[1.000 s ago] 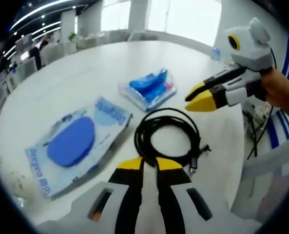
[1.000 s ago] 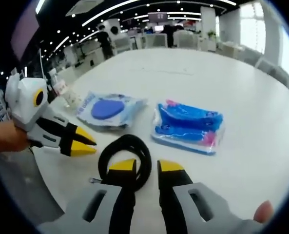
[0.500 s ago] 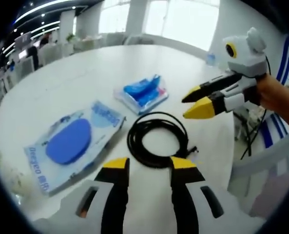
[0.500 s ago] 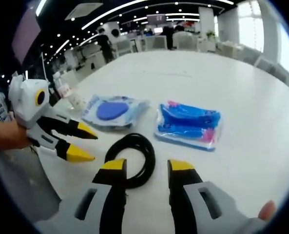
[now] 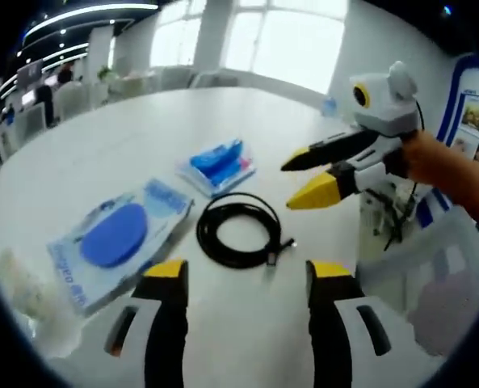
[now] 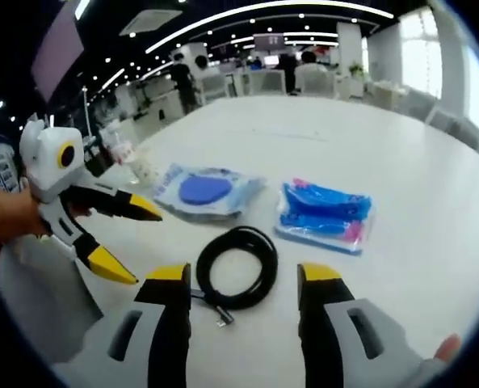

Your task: Arrange the tabletop items into an orderly group along one side of the table until the central work area is clear of visible clutter.

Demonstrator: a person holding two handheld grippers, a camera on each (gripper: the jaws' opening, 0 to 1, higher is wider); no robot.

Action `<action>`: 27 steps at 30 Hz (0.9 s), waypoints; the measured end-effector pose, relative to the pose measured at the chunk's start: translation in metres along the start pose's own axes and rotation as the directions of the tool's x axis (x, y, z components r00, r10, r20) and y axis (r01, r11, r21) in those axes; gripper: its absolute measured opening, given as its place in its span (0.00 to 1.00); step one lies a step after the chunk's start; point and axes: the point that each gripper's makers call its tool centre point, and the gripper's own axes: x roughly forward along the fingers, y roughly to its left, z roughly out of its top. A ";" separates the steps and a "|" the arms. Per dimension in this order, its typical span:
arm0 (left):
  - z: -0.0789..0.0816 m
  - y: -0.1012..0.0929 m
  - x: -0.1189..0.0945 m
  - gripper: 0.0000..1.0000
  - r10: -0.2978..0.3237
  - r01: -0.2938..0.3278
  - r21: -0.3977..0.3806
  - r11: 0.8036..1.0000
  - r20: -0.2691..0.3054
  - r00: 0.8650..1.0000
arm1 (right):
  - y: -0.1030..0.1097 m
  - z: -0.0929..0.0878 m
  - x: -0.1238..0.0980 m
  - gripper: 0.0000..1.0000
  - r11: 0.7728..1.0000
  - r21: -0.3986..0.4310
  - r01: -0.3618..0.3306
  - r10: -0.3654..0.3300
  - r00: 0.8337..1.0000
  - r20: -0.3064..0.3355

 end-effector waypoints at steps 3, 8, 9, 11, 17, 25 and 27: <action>0.003 -0.001 -0.016 0.58 -0.003 0.003 0.000 1.000 0.023 1.000 | 0.010 0.007 -0.007 0.57 1.000 -0.024 -0.001 0.001 1.000 0.022; 0.012 -0.002 -0.051 0.59 0.010 -0.010 -0.010 1.000 0.089 0.996 | 0.020 0.016 -0.013 0.63 1.000 -0.016 0.001 -0.001 0.999 0.048; 0.013 -0.001 -0.060 0.60 0.015 -0.013 -0.025 1.000 0.103 0.995 | 0.024 0.018 -0.014 0.64 1.000 -0.011 -0.001 0.002 0.999 0.055; 0.014 0.000 -0.076 0.60 0.030 -0.024 -0.041 0.999 0.136 0.990 | 0.030 0.020 -0.017 0.65 1.000 -0.015 -0.005 0.006 0.998 0.062; 0.006 0.004 -0.122 0.65 0.088 -0.077 -0.067 0.995 0.188 0.978 | 0.042 0.030 -0.029 0.69 0.999 -0.033 0.003 0.000 0.996 0.091; -0.001 0.014 -0.170 0.71 0.187 -0.165 -0.104 0.981 0.249 0.950 | 0.056 0.037 -0.041 0.73 0.999 -0.039 -0.010 0.015 0.992 0.123; -0.002 0.013 -0.178 0.73 0.204 -0.185 -0.097 0.978 0.263 0.943 | 0.063 0.038 -0.043 0.74 0.999 -0.042 -0.022 0.027 0.991 0.133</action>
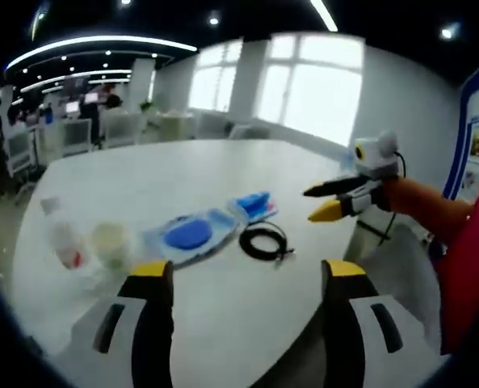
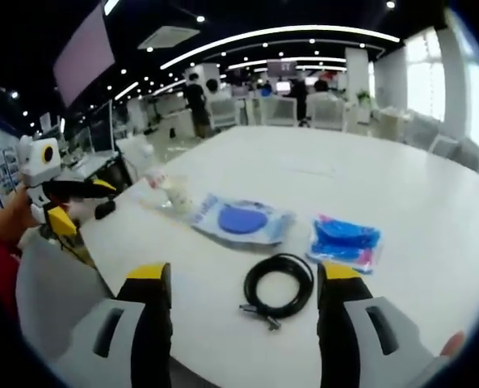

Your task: Arrange the tabletop items into an orderly group along one side of the table until the central work area is clear of visible clutter.

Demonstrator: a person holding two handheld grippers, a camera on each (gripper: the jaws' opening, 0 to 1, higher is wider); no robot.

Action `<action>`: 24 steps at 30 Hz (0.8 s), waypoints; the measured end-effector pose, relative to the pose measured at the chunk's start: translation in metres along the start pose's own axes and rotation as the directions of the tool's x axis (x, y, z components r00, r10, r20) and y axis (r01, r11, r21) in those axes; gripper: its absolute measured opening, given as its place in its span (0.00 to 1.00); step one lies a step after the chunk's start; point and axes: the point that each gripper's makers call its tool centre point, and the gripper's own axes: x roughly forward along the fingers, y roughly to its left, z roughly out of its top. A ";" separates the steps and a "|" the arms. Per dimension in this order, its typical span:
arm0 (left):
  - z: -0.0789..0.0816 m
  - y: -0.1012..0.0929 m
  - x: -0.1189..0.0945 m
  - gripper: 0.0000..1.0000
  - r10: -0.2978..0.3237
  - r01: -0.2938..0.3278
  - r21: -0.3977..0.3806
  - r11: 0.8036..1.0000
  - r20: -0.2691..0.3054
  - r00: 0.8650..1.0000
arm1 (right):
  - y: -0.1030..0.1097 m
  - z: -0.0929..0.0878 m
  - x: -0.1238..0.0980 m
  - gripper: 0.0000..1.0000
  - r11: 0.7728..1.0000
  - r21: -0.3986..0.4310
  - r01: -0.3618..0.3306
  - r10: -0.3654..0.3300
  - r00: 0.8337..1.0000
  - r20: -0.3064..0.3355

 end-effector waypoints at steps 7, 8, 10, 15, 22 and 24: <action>-0.001 0.018 -0.023 0.81 0.074 -0.073 -0.045 0.996 0.039 0.996 | 0.017 0.004 -0.004 0.85 1.000 -0.023 -0.019 0.020 0.999 0.028; -0.002 0.021 -0.026 0.81 0.089 -0.087 -0.048 0.995 0.045 0.995 | 0.018 0.003 -0.005 0.86 1.000 -0.023 -0.017 0.018 0.999 0.031; -0.004 0.023 -0.030 0.82 0.109 -0.106 -0.055 0.993 0.049 0.993 | 0.018 0.004 -0.006 0.91 1.000 -0.006 -0.016 0.016 0.999 0.042; -0.009 0.028 -0.034 0.82 0.134 -0.127 -0.092 0.988 0.071 0.988 | 0.020 0.014 -0.009 0.99 0.999 0.033 -0.010 0.006 0.993 0.118; -0.014 0.034 -0.032 0.82 0.168 -0.156 -0.127 0.980 0.089 0.982 | 0.022 0.008 -0.006 0.99 1.000 0.012 0.008 -0.009 0.992 0.122; -0.017 0.036 -0.031 0.83 0.177 -0.166 -0.131 0.977 0.083 0.981 | 0.021 0.003 -0.005 0.99 1.000 0.024 0.007 -0.010 0.993 0.119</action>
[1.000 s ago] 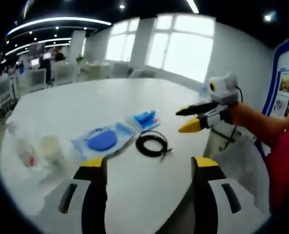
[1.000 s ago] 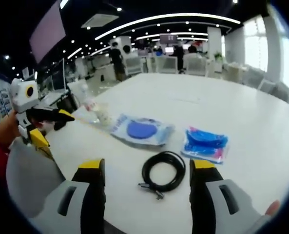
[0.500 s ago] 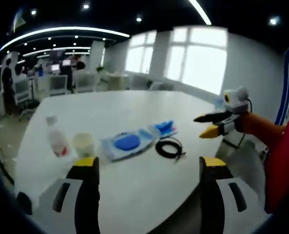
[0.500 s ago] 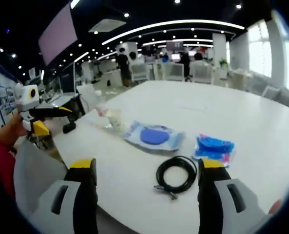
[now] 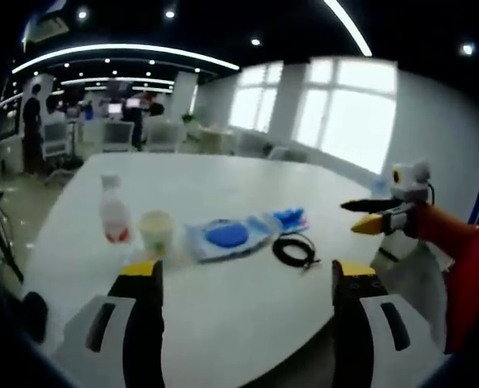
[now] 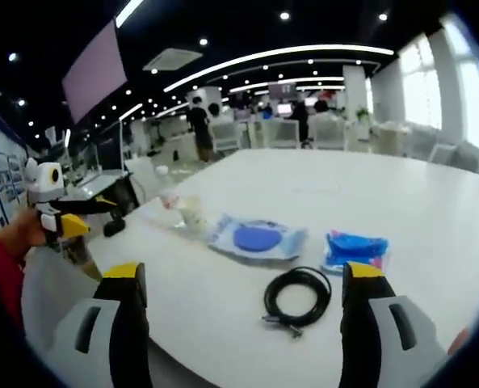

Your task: Arrange the tabletop items into an orderly group along one side of the table until the central work area is clear of visible clutter.

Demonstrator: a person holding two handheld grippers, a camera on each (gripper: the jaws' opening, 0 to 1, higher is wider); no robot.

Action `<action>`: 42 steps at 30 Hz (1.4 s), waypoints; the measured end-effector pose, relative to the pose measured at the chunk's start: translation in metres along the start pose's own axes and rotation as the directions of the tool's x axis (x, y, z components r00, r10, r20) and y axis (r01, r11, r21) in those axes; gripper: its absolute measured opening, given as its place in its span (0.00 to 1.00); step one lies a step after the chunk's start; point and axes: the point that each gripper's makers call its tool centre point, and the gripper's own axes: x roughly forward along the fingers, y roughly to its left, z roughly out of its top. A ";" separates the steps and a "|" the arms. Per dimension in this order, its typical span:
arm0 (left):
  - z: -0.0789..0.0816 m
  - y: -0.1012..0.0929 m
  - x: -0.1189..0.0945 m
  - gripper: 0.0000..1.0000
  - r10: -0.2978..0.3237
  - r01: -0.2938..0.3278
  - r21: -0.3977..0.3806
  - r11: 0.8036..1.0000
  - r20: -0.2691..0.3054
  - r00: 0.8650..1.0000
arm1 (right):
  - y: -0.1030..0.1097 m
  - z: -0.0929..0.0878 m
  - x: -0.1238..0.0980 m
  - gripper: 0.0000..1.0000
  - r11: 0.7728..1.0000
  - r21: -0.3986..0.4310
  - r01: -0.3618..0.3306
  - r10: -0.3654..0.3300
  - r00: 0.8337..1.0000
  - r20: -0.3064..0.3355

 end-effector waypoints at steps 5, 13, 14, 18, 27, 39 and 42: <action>0.002 0.006 0.001 0.83 0.019 -0.018 -0.016 1.000 0.006 1.000 | 0.001 -0.012 0.003 0.99 1.000 0.016 -0.006 0.006 1.000 -0.021; 0.002 0.009 0.007 0.82 0.037 -0.037 -0.026 0.999 0.010 0.999 | -0.004 -0.008 0.004 0.99 1.000 0.010 0.002 -0.002 1.000 -0.006; 0.002 0.009 0.008 0.83 0.039 -0.039 -0.022 0.999 0.009 0.999 | -0.006 -0.010 0.005 0.99 1.000 0.010 0.005 -0.004 1.000 -0.011; -0.004 0.008 0.008 0.83 0.046 -0.046 -0.020 0.999 -0.008 0.999 | -0.008 -0.013 0.005 0.99 1.000 0.020 0.008 -0.008 1.000 -0.016; -0.008 0.011 0.009 0.85 0.065 -0.065 0.005 0.998 -0.029 0.997 | -0.018 -0.007 0.005 0.99 0.998 0.007 0.056 -0.056 0.998 0.010; -0.008 0.013 0.007 0.84 0.074 -0.074 -0.019 0.997 -0.024 0.997 | -0.022 -0.004 0.004 0.99 0.995 -0.037 0.088 -0.087 0.996 0.027; -0.008 0.015 0.007 0.84 0.076 -0.077 -0.022 0.997 -0.023 0.997 | -0.022 -0.005 0.004 0.99 0.996 -0.032 0.088 -0.087 0.996 0.024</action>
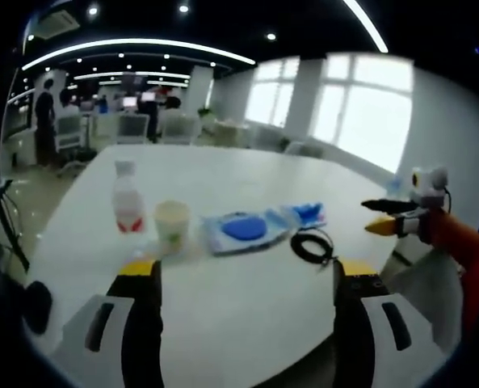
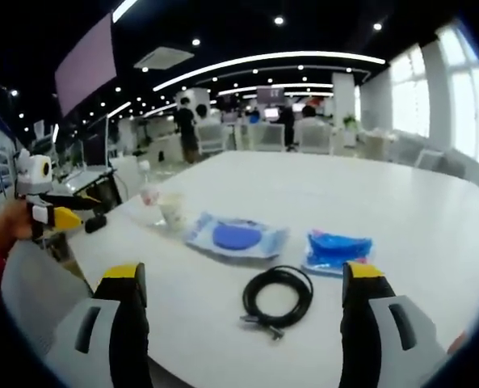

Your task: Arrange the tabletop items into an orderly group along one side of the table until the central work area is clear of visible clutter.

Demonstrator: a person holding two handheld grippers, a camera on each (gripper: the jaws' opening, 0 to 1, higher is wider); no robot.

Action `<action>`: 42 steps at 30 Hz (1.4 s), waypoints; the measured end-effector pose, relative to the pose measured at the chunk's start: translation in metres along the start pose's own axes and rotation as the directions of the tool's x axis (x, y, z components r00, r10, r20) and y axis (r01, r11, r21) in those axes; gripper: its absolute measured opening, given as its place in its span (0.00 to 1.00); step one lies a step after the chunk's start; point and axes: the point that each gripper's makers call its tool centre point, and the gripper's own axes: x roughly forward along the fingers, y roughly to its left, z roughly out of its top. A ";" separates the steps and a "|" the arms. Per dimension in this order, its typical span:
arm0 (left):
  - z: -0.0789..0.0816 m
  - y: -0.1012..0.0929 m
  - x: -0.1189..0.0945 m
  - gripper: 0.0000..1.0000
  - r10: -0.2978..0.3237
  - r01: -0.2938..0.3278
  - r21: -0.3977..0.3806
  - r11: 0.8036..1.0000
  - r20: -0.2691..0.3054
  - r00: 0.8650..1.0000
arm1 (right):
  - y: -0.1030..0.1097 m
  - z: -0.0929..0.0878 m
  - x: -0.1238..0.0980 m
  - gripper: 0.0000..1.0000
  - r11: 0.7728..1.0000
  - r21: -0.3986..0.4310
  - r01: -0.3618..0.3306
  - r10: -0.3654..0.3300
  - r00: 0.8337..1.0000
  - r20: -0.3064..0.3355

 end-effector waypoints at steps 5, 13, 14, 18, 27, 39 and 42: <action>-0.001 0.000 0.000 0.83 -0.001 0.001 0.004 1.000 -0.005 1.000 | -0.001 0.000 0.000 0.99 1.000 -0.009 0.000 0.000 1.000 -0.001; 0.000 0.002 0.000 0.83 0.003 -0.003 0.001 1.000 -0.002 1.000 | -0.001 -0.007 0.000 1.00 0.999 -0.038 -0.003 0.001 0.999 -0.036; 0.000 0.002 0.000 0.83 0.004 -0.004 0.002 1.000 -0.002 1.000 | -0.001 -0.008 0.000 1.00 0.999 -0.037 -0.004 0.003 0.999 -0.038; -0.001 0.002 0.001 0.82 0.005 -0.005 0.004 1.000 -0.004 1.000 | -0.001 -0.009 0.000 1.00 0.999 -0.043 -0.006 0.004 0.999 -0.046; -0.004 0.004 0.002 0.82 0.004 -0.004 0.007 1.000 -0.019 1.000 | -0.001 -0.007 -0.001 1.00 1.000 -0.029 -0.005 0.004 0.999 -0.035; -0.004 0.005 0.003 0.82 0.006 -0.006 0.008 1.000 -0.023 1.000 | -0.002 -0.007 -0.002 1.00 1.000 -0.010 -0.006 0.005 1.000 -0.028; -0.005 0.005 0.003 0.81 0.006 -0.006 0.008 1.000 -0.027 1.000 | -0.002 -0.008 -0.001 1.00 1.000 -0.005 -0.009 0.008 0.999 -0.034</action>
